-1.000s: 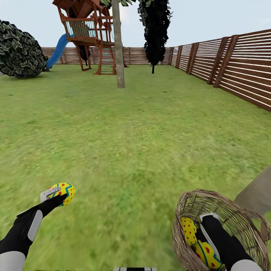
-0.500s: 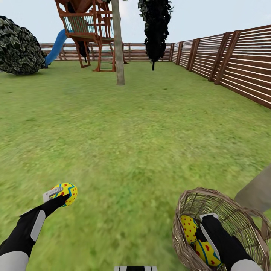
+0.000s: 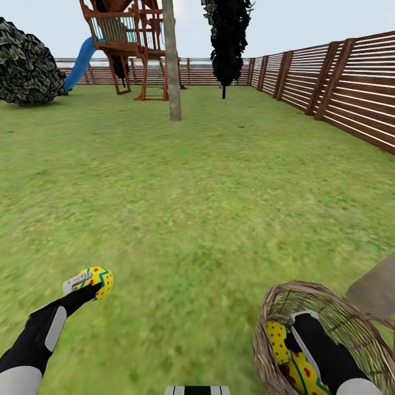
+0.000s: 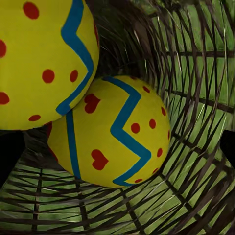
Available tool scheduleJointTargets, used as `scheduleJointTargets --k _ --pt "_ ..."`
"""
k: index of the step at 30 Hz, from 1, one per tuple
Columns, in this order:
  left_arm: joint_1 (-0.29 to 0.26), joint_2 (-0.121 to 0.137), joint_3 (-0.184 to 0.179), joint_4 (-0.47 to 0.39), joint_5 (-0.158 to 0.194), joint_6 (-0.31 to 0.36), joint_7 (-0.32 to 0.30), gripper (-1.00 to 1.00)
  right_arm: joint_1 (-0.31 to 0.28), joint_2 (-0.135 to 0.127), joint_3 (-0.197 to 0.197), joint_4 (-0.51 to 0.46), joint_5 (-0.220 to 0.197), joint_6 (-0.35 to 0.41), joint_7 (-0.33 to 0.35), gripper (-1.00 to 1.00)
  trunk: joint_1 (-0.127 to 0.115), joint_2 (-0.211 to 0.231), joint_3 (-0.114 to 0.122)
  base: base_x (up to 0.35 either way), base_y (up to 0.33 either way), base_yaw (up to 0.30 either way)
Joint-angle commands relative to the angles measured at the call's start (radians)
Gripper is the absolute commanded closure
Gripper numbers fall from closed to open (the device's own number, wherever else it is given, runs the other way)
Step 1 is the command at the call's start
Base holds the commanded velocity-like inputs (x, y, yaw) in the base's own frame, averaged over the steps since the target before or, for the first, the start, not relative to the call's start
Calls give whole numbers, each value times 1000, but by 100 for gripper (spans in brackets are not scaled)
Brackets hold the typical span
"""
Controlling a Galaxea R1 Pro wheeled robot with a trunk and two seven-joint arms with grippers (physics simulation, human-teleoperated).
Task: Take the three Easter eggs out of the wicker basket on the lawn in the garden, then place them on the lawn next to a single tree (choose any tree) so that all three eggs are next to the same tree and none are left in the basket.
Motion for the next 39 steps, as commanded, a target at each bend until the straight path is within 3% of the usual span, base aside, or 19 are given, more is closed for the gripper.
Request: scheduleJointTargets --k 1,7,27,30,32,35,39 --pt "0 -1 3 -1 5 7 -5 100 0 -1 4 -1 2 5 -1 -100 0 0 -1 73 0 0" --pt "0 -10 3 -1 5 7 -5 100 -1 -2 3 -2 0 5 -1 -100 0 0 -1 9 0 0" --pt "0 -19 1 -19 4 7 -5 100 0 0 7 -6 3 5 -1 -100 9 -5 -78 0 0 0" --pt "0 -13 7 -43 5 9 -2 100 -1 4 8 -3 3 5 -1 -100 11 -6 -90 0 0 0" --pt "-1 -18 5 -146 4 17 9 100 0 6 8 -6 3 5 -1 -100 11 -6 -98 0 0 0" --pt "0 -13 4 -235 7 23 45 100 -1 2 7 -8 3 5 -1 -100 13 -7 -109 0 0 0" --pt "-1 -11 4 -260 8 26 51 100 0 1 7 -9 3 5 -1 -100 15 -8 -125 0 0 0"
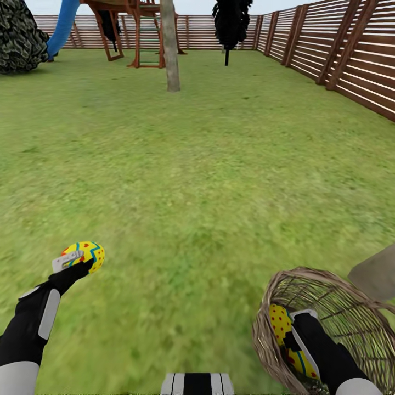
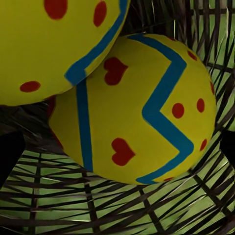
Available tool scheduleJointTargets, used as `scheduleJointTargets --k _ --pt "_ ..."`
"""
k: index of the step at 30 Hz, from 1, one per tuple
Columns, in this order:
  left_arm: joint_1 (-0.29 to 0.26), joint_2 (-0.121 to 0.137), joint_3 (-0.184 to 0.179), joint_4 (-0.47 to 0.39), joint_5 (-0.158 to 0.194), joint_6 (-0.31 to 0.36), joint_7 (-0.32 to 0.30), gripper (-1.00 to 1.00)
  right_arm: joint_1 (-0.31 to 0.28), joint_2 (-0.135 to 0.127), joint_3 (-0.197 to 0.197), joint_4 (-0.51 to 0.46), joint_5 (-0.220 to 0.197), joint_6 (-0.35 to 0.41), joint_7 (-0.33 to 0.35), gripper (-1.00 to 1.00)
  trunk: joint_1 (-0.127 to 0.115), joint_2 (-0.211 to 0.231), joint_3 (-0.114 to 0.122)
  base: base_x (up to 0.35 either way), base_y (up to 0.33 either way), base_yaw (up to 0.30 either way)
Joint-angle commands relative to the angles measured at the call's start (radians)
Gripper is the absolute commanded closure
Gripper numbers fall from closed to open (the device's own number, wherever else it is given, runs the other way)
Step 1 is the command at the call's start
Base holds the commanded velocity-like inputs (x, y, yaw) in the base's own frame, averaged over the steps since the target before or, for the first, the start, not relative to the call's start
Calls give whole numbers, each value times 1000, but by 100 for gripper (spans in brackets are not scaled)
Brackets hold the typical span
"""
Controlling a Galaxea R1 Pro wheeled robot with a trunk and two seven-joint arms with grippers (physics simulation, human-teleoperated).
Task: Take the three Easter eggs out of the wicker basket on the lawn in the garden, then place them on the lawn next to a single tree (choose any tree) so that all three eggs are next to the same tree and none are left in the basket.
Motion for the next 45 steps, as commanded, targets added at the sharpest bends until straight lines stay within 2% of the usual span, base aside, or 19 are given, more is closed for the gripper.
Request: scheduleJointTargets --k 1,19,26,34,41,42,45 --pt "-1 0 2 -3 5 7 -4 100 0 -1 4 -1 2 5 -1 -100 0 -1 -5 0 0 0" --pt "-1 -2 11 -41 6 9 -6 100 0 -8 -3 -35 14 5 0 -100 8 -5 -74 0 0 0" --pt "-1 -6 10 -40 6 7 -6 100 0 -31 -5 -43 12 5 -1 -100 11 -6 -101 0 0 0" --pt "-1 -3 10 -40 6 7 -8 100 0 -35 -5 -55 13 5 -1 -100 15 -8 -132 0 0 0" --pt "-1 -5 8 -32 5 3 -8 100 -1 -35 -5 -55 12 5 -1 -100 15 -8 -132 0 0 0" --pt "-1 -5 8 -32 5 3 -8 100 -1 -36 -4 -58 12 4 -1 100 15 -8 -133 0 0 0" --pt "-1 -5 10 -39 5 5 -8 100 -1 -35 -2 -77 11 5 -1 100 15 -8 -133 0 0 0"
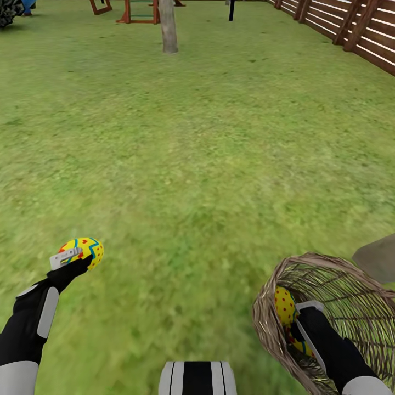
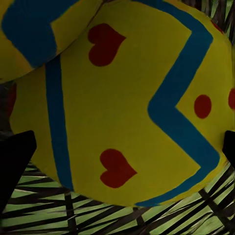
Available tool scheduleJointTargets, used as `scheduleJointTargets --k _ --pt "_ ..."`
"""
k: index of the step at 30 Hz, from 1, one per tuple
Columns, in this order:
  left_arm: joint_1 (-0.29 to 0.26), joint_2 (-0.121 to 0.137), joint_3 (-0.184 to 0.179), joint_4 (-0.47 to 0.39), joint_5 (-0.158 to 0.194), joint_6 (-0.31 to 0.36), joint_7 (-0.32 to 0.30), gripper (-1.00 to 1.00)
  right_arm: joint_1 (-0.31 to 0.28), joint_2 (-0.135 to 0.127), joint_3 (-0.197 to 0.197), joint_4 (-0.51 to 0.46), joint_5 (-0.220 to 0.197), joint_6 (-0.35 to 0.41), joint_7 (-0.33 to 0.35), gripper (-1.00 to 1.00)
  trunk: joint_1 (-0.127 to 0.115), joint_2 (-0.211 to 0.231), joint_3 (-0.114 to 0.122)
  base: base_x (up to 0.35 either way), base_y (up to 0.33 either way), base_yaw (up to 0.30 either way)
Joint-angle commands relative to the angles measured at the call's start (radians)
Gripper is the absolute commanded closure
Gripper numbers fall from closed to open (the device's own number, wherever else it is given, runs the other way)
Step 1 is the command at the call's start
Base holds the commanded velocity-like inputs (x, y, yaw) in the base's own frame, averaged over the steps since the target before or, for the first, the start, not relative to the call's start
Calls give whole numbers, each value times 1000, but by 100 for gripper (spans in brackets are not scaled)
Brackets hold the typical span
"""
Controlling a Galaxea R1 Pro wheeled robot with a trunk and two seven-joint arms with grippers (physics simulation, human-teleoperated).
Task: Take the three Easter eggs out of the wicker basket on the lawn in the garden, then place them on the lawn next to a single tree (choose any tree) so that all three eggs are next to the same tree and none are left in the basket.
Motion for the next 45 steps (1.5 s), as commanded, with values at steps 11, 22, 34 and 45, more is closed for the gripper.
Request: scheduleJointTargets --k 11,22,34,45 --pt "-1 -2 1 -5 5 9 -4 100 0 1 6 2 -16 4 1 100 0 0 -1 0 0 0" --pt "-1 -4 -3 10 5 6 -4 100 0 7 7 7 -4 5 0 100 0 0 -1 0 0 0" --pt "-1 -4 -5 71 1 -4 1 100 0 13 10 12 -2 8 -2 100 0 0 -1 0 0 0" --pt "-1 -3 -5 69 4 -3 -5 100 0 3 7 -19 -13 29 0 100 0 0 -1 0 0 0"
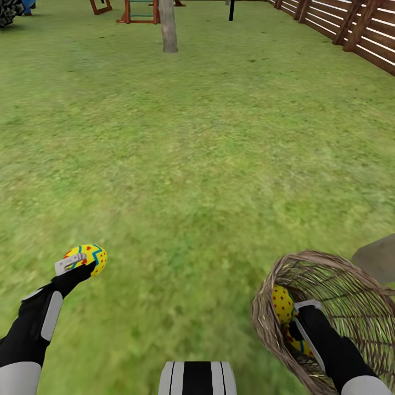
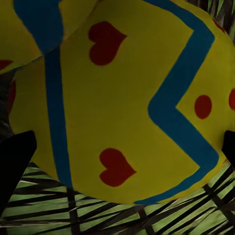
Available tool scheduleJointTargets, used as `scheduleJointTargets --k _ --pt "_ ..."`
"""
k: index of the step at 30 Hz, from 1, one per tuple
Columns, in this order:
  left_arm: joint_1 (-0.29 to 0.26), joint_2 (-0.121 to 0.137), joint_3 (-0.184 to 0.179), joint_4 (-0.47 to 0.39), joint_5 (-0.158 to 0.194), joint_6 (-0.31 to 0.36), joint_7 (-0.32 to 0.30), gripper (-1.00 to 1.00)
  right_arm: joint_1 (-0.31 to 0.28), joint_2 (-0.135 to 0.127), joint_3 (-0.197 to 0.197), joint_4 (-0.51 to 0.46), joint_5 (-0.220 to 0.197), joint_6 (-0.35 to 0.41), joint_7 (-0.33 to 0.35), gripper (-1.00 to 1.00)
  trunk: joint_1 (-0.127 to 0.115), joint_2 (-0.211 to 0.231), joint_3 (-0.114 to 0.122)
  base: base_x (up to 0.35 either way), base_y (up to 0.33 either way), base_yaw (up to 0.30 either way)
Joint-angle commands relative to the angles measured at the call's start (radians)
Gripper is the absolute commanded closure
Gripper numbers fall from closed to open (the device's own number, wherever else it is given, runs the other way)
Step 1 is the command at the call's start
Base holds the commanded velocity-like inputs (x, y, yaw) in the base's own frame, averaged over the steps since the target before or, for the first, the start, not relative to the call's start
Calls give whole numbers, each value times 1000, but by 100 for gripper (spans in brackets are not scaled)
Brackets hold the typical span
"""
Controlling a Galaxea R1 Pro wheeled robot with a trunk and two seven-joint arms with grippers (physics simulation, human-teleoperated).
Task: Take the three Easter eggs out of the wicker basket on the lawn in the garden, then place them on the lawn next to a single tree (choose any tree) so that all three eggs are next to the same tree and none are left in the basket.
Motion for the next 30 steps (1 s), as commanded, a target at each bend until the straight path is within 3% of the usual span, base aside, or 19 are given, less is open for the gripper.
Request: scheduleJointTargets --k 1,8,21,30 --pt "0 0 2 0 4 6 -3 100 0 -1 4 0 3 5 -1 100 0 0 -1 0 0 0" --pt "0 0 3 3 6 9 -4 100 -1 3 3 26 -1 14 -1 100 2 -1 -16 0 0 0" --pt "0 -4 2 3 4 6 -4 100 0 9 6 29 4 10 0 100 2 -1 -16 -38 0 0" --pt "0 -23 2 27 7 6 -2 100 0 11 7 30 4 10 0 100 -2 1 19 -10 0 0"
